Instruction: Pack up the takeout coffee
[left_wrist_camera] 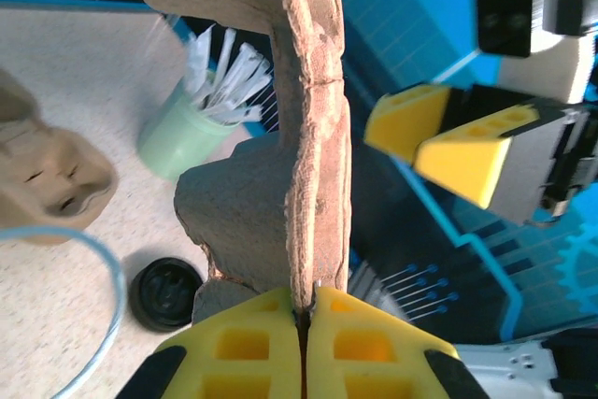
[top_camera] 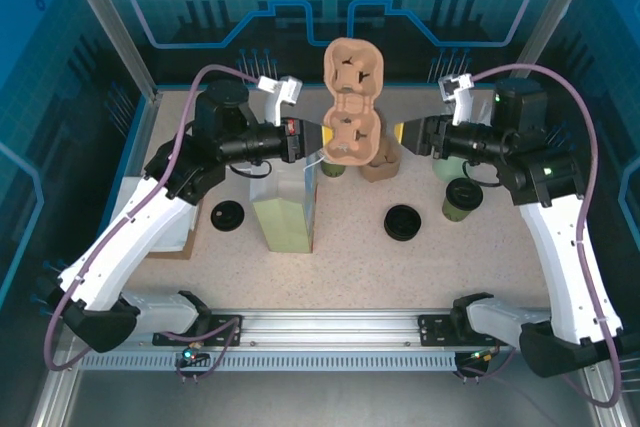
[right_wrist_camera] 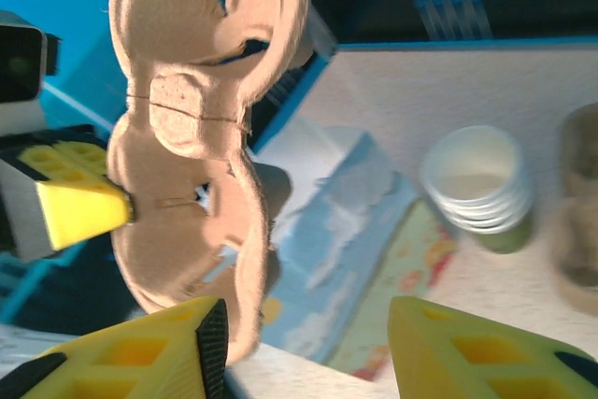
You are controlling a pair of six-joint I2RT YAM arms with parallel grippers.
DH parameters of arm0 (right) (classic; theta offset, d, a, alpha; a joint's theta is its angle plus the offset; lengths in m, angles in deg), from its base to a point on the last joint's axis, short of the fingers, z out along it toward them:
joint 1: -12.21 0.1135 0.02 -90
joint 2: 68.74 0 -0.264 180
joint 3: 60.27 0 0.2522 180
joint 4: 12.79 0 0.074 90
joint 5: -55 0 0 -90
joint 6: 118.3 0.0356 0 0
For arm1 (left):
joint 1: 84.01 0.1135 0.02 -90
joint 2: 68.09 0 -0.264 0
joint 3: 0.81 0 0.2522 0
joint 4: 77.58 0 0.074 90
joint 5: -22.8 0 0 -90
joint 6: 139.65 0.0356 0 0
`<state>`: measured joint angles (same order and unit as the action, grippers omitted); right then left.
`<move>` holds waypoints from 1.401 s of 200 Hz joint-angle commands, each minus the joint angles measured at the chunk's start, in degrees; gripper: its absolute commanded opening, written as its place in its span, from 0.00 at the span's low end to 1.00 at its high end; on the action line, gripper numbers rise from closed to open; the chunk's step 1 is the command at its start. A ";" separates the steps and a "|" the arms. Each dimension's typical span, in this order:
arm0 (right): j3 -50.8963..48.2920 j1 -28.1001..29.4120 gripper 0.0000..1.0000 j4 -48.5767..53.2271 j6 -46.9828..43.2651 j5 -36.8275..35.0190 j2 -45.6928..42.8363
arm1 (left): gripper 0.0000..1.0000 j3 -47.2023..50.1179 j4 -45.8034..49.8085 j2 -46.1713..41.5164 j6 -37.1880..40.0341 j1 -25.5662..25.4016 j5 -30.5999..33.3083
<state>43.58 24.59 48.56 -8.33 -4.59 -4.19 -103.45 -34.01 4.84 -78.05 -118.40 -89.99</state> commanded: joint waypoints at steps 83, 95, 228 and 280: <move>8.52 21.73 0.70 2.88 -47.95 -24.86 -0.06 | 0.01 3.54 7.16 -4.55 7.68 -6.64 9.93; 9.71 25.74 0.75 3.55 -51.92 -30.04 1.73 | 0.01 3.75 6.79 -4.78 7.53 -7.18 10.04; 15.10 35.03 0.70 7.91 -61.39 -45.95 15.09 | 0.01 4.81 5.18 -5.46 6.82 -8.29 10.24; 16.64 34.90 0.59 9.40 -60.71 -45.97 16.91 | 0.01 4.64 5.17 -5.42 7.09 -8.31 10.26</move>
<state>58.16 58.84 56.30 -69.73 -49.59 12.10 -98.77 -27.06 0.73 -71.95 -126.25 -80.02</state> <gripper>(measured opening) 0.620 0.054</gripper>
